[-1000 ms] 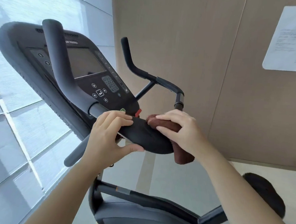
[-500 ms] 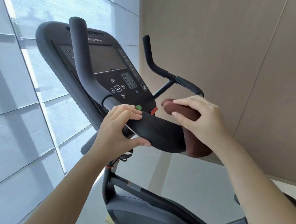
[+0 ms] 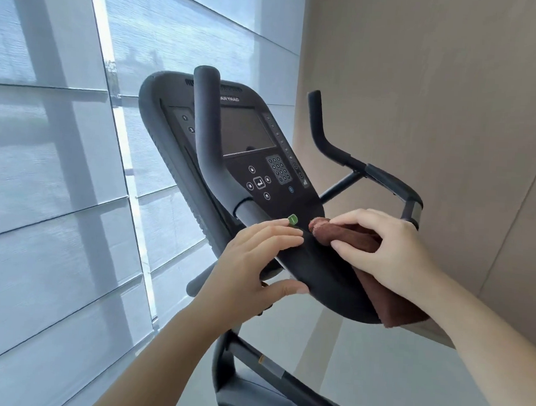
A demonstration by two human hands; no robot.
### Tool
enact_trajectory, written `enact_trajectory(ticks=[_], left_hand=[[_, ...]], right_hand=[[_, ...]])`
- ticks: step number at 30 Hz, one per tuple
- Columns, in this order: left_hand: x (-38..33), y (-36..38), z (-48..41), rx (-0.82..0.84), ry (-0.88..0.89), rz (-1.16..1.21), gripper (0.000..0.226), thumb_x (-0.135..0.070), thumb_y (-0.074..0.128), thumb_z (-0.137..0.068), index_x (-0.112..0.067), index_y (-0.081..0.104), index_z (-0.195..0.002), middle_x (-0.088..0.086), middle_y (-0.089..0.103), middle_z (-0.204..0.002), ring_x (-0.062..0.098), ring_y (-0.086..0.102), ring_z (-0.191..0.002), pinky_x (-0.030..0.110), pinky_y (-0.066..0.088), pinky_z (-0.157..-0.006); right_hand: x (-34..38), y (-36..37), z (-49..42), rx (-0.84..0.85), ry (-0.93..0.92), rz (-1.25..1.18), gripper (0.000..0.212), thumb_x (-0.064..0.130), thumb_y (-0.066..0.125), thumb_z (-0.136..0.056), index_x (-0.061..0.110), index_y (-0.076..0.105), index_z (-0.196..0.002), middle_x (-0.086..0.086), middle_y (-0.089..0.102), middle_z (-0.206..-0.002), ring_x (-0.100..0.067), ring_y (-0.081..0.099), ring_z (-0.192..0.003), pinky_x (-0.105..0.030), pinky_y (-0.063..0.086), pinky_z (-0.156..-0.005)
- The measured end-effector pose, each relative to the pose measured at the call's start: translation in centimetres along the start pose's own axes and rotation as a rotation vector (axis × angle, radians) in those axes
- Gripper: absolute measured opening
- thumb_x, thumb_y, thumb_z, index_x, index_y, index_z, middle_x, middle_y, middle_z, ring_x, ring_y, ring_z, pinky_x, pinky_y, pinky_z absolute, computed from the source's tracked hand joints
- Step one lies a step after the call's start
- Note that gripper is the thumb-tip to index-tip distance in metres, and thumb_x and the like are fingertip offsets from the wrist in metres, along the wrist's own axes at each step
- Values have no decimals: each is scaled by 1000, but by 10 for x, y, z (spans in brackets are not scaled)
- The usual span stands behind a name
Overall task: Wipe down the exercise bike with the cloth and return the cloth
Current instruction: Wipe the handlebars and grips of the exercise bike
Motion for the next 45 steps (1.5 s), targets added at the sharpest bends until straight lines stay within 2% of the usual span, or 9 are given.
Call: enact_trajectory(ticks=[4,8,19,26,31,36,40,43,45], left_hand=[[14,-17,4,-124,-92,-90,55,-46,62,-75,-6,62,-111,-2,56,-118,12,47,-114,30,39,-96],[44,-40,2,-247,-233,-243,62,-47,68,-72,-7,57,-118,-1,52,-125,7,43,-116,24,32,-98],[116,-70,-37,-94,-294,-370,112,-72,56,-53,-13,24,-143,-7,11,-150,2,12,-134,30,18,-107],[123,-75,-45,-26,-271,-314,119,-76,58,-47,-24,9,-142,-17,1,-151,-5,7,-136,27,20,-107],[121,-72,-47,-92,-246,-296,118,-70,63,-46,-16,20,-142,-7,13,-152,3,15,-137,29,27,-105],[119,-71,-49,-127,-243,-256,117,-58,73,-43,-5,31,-138,1,23,-149,10,23,-137,35,30,-106],[118,-71,-49,-120,-239,-270,116,-58,72,-44,-3,31,-138,4,24,-149,10,22,-136,34,28,-107],[118,-72,-49,-105,-256,-284,119,-65,69,-44,-4,31,-139,1,22,-150,13,23,-137,37,29,-107],[118,-73,-48,-96,-265,-284,119,-68,65,-46,-7,27,-141,-2,19,-151,13,21,-138,38,28,-107]], right_hand=[[19,20,-26,39,-151,2,29,20,72,-73,34,66,-97,13,65,-94,2,55,-92,-1,35,-81],[33,36,-49,46,-238,-79,29,15,72,-73,28,68,-99,9,66,-96,2,55,-93,-3,36,-85],[52,64,-149,-280,-268,-337,26,17,67,-81,22,64,-106,3,66,-102,-8,59,-96,-18,44,-89],[70,97,-214,-454,-420,-425,27,10,68,-80,8,64,-106,-2,56,-99,-6,54,-94,-7,36,-89],[54,104,-198,-291,-506,-436,28,10,71,-78,12,66,-105,-7,60,-96,-2,55,-91,-9,39,-88],[26,88,-161,291,-449,-385,33,18,76,-71,32,70,-101,10,60,-91,-4,60,-90,-10,41,-82],[19,66,-157,508,-396,-440,28,21,72,-69,38,71,-91,14,65,-89,-4,65,-83,-10,46,-74],[33,60,-183,249,-362,-519,27,14,74,-74,33,70,-94,6,70,-92,-14,70,-77,-17,53,-69],[48,65,-206,-19,-318,-654,25,9,69,-79,27,68,-96,-3,70,-96,-24,70,-81,-35,57,-77]])
Point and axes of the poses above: each hand's wrist, its own z-axis away from the middle knuckle, its own y-axis out of the palm, x = y × z, the point moved 1 cm from there along -z, towards the middle knuckle
